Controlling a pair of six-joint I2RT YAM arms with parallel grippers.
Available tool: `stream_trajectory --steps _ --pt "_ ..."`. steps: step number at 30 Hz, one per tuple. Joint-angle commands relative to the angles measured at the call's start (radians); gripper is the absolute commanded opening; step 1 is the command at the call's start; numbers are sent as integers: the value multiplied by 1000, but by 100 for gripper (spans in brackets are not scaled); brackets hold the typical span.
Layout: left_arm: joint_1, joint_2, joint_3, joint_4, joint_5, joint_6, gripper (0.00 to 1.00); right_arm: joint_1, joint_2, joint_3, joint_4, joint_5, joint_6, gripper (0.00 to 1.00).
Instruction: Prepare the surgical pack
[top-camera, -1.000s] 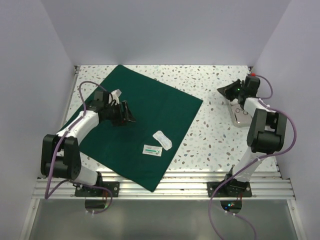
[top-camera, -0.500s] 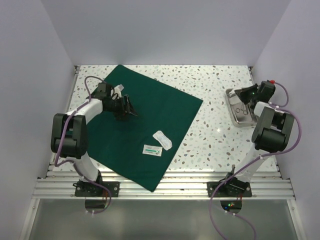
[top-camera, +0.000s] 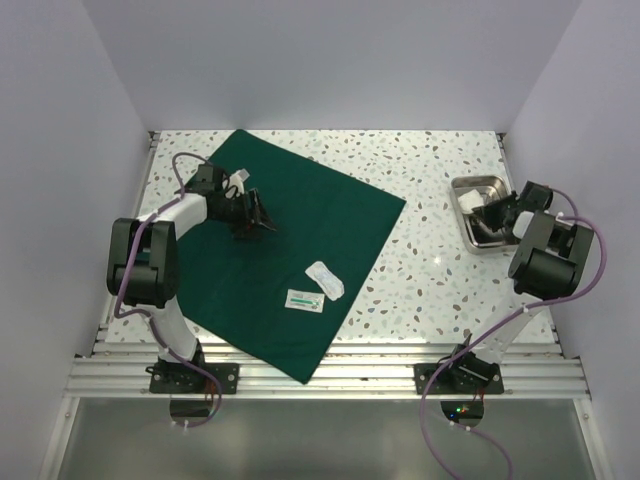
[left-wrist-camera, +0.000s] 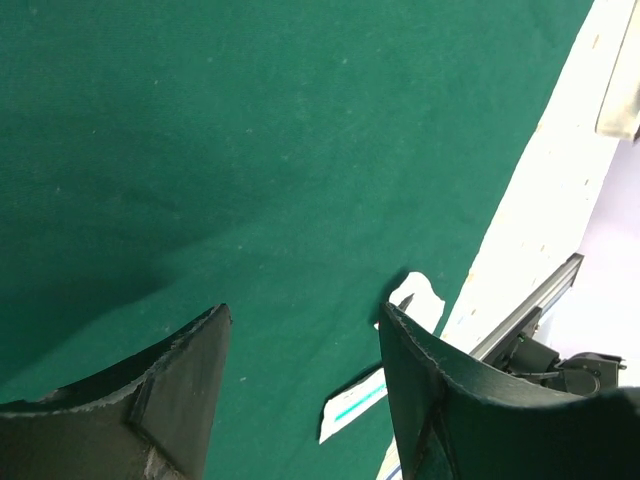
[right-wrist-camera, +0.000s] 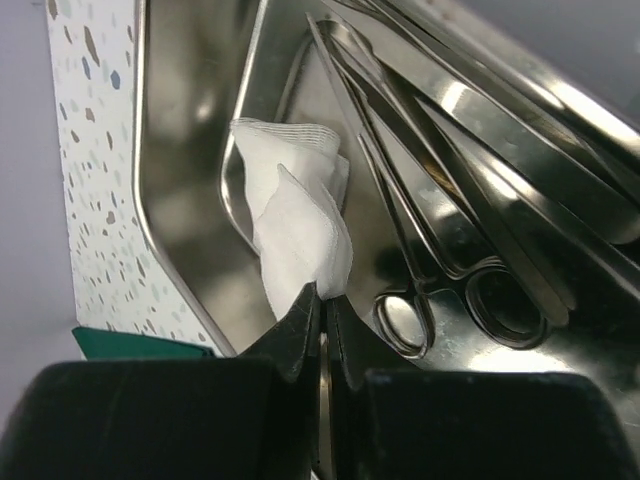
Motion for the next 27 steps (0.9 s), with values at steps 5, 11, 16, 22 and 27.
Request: stream_trajectory --steps 5,11,16,22,27 --pt "6 8 40 19 39 -3 64 -31 -26 1 -115 38 -65 0" --pt "6 -9 20 25 40 -6 64 -41 -60 -13 -142 29 -76 0" --pt "6 -31 -3 26 42 -2 64 -47 -77 -24 -145 23 -86 0" --pt "7 -48 -22 25 37 8 64 -60 -101 -22 -153 8 -103 0" --pt "7 -54 -34 28 36 11 64 -77 -106 -10 -187 6 -123 0"
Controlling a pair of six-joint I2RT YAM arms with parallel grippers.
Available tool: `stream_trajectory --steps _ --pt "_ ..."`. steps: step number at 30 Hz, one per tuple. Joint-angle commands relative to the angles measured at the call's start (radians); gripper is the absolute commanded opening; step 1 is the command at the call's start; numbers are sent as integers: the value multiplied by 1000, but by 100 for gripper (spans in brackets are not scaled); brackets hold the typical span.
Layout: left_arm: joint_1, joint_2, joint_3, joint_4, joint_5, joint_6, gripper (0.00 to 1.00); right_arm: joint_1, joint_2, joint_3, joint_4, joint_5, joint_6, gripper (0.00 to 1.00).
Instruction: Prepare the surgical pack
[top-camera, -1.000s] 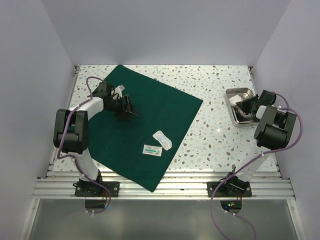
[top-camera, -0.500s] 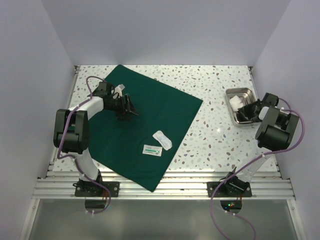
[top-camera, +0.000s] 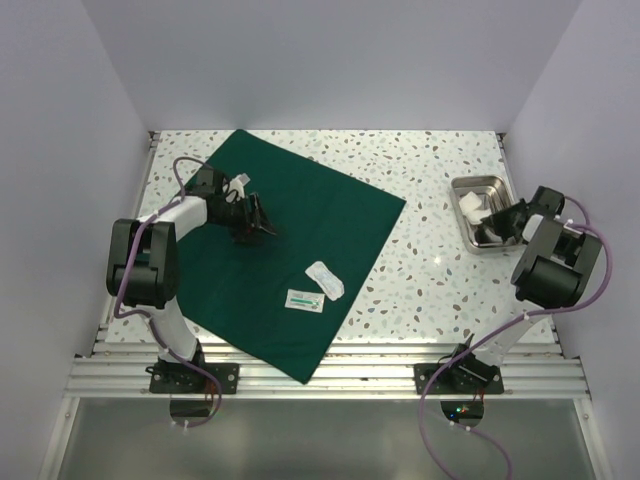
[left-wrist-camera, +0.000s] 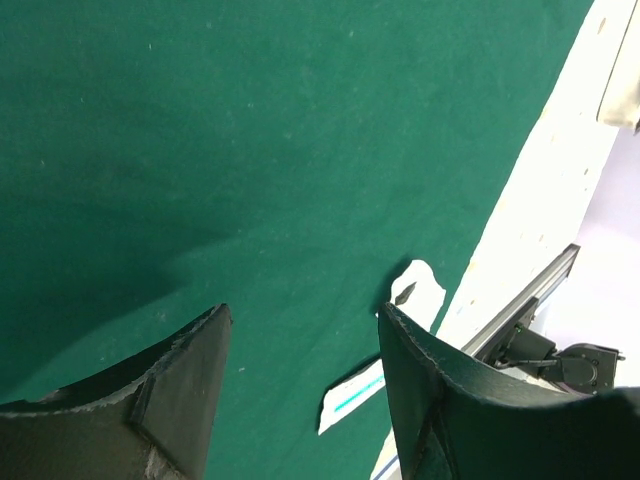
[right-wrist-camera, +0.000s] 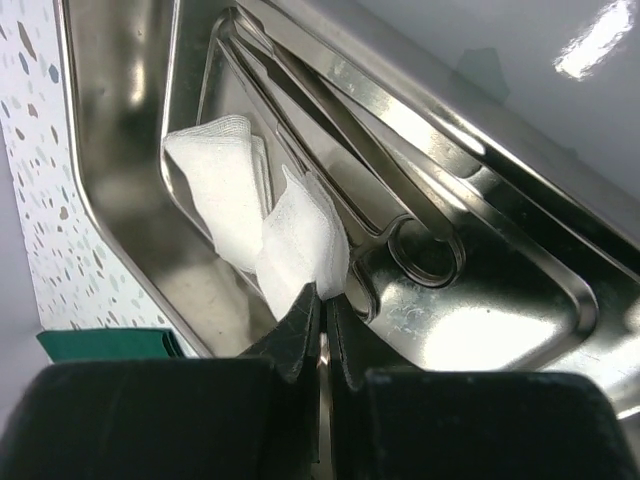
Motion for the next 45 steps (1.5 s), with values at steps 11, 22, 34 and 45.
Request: stream_trajectory --steps 11,22,34,45 --pt "7 -12 15 -9 34 21 64 -15 -27 27 -118 8 -74 26" --pt "-59 -32 31 4 -9 -37 60 13 -197 163 -450 160 -127 61" --pt "-254 -15 91 -38 -51 -54 53 585 -214 347 -477 4 -167 61" --pt "-303 -38 -71 30 -32 -181 46 840 -317 137 -544 -191 -370 61"
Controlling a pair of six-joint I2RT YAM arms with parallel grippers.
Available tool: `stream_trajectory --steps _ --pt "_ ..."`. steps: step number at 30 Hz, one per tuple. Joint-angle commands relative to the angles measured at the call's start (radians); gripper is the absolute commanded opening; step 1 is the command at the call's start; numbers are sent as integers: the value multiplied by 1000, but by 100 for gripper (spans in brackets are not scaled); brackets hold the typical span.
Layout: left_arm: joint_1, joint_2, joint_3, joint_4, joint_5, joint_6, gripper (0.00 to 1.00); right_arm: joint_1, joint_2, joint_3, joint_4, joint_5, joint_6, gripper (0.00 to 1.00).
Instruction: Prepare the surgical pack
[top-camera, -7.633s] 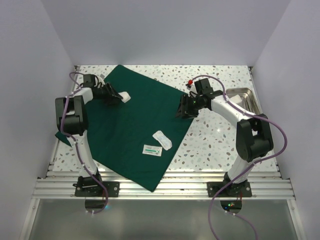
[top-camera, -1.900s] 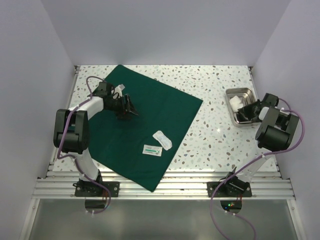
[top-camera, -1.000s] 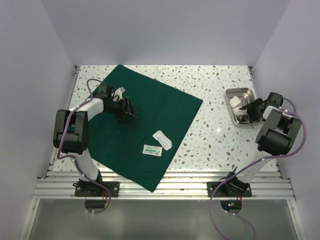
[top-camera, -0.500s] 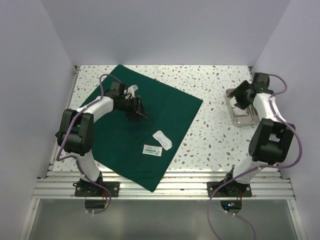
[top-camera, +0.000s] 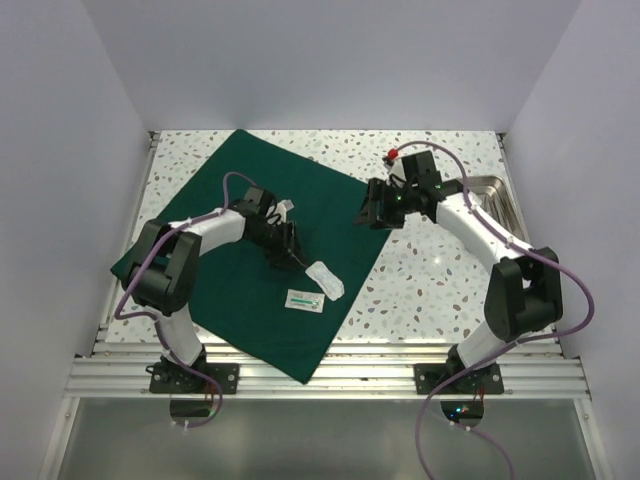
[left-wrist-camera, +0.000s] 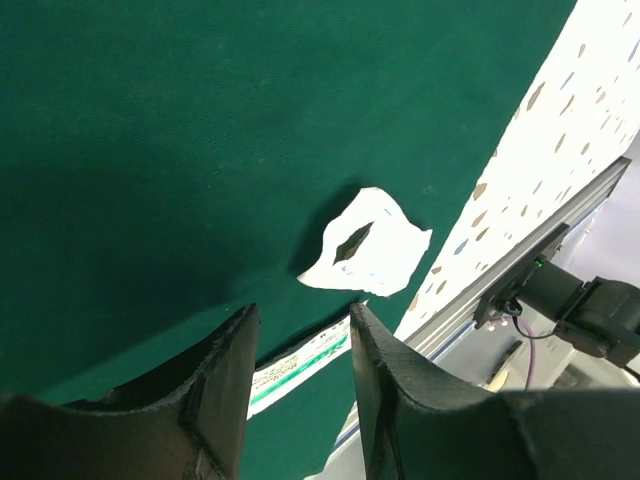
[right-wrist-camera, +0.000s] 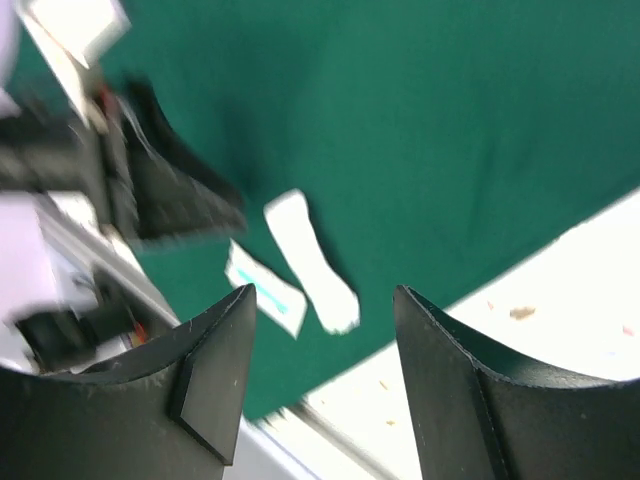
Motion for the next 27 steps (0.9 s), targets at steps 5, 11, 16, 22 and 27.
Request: stream_trajectory --steps 5,11,16,22,27 --pt "-3 12 -39 148 76 -151 43 17 -107 -170 -39 -98 -88 60" --pt "-12 23 -59 170 66 -176 41 19 -128 -172 -48 -114 -113 60" --pt "-22 45 -56 173 63 -182 40 19 -124 -184 -36 -132 -110 59" --pt "-32 66 -33 139 40 -168 38 17 -120 -189 -26 -138 -110 59" --pt "-36 86 -35 154 50 -164 35 19 -116 -192 -25 -141 -110 58"
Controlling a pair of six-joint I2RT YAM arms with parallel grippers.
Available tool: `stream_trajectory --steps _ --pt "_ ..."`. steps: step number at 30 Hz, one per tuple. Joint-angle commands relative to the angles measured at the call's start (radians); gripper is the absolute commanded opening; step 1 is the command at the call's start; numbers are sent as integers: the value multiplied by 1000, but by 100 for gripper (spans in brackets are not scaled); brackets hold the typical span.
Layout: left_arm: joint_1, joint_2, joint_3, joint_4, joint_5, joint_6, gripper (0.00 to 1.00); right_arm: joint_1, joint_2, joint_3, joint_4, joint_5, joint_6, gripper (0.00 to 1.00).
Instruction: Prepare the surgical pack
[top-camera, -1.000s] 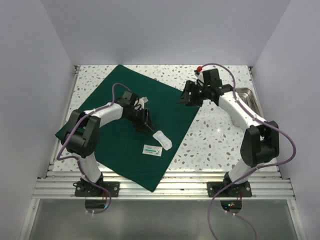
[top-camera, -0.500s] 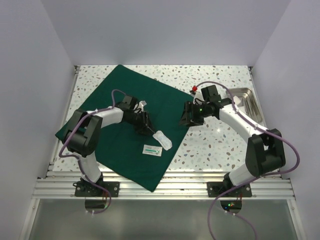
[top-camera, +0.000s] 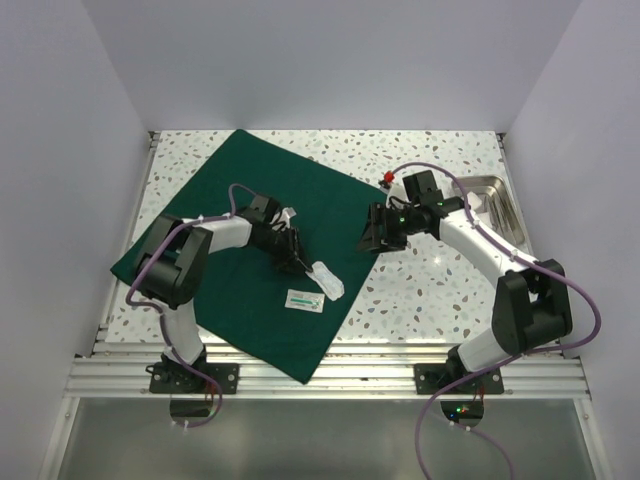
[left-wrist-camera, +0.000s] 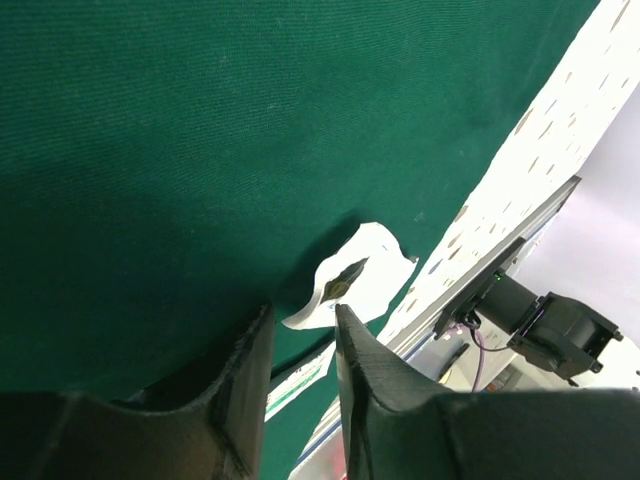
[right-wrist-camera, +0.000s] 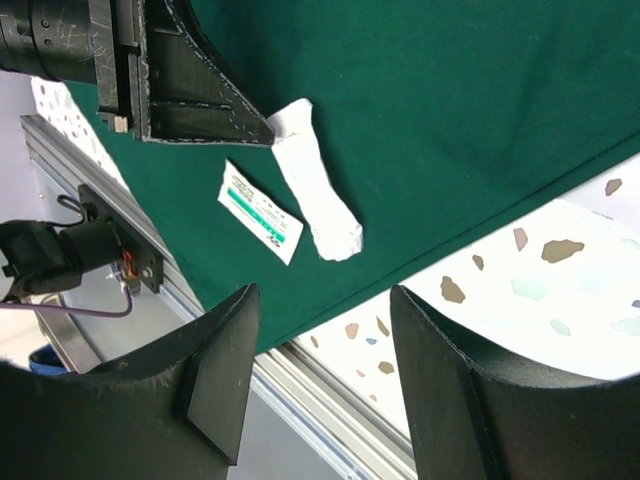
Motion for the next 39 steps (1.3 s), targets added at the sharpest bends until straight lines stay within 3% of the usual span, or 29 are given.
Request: stream_trajectory --steps 1,5,7,8,11,19,24,35,39 --pt "-13 24 22 23 6 0 34 0 -14 -3 16 -26 -17 58" --pt "-16 30 23 56 28 -19 26 0 -10 -7 19 -29 -15 57" --pt "-16 22 28 69 39 -20 18 2 -8 -4 24 -37 -15 57" --pt "-16 15 32 70 41 -19 8 2 -2 -3 24 -42 -15 57" --pt "-16 -17 54 73 42 -17 0 0 7 2 28 -72 -21 57" --pt "-14 -149 118 53 67 89 0 2 62 34 63 -264 -58 59" --pt "-16 -251 115 67 154 121 0 5 73 37 132 -368 -23 60" --pt "-14 -355 89 139 309 54 0 51 62 37 235 -454 -34 81" --pt "-16 -375 71 191 355 14 0 69 59 36 261 -468 -35 82"
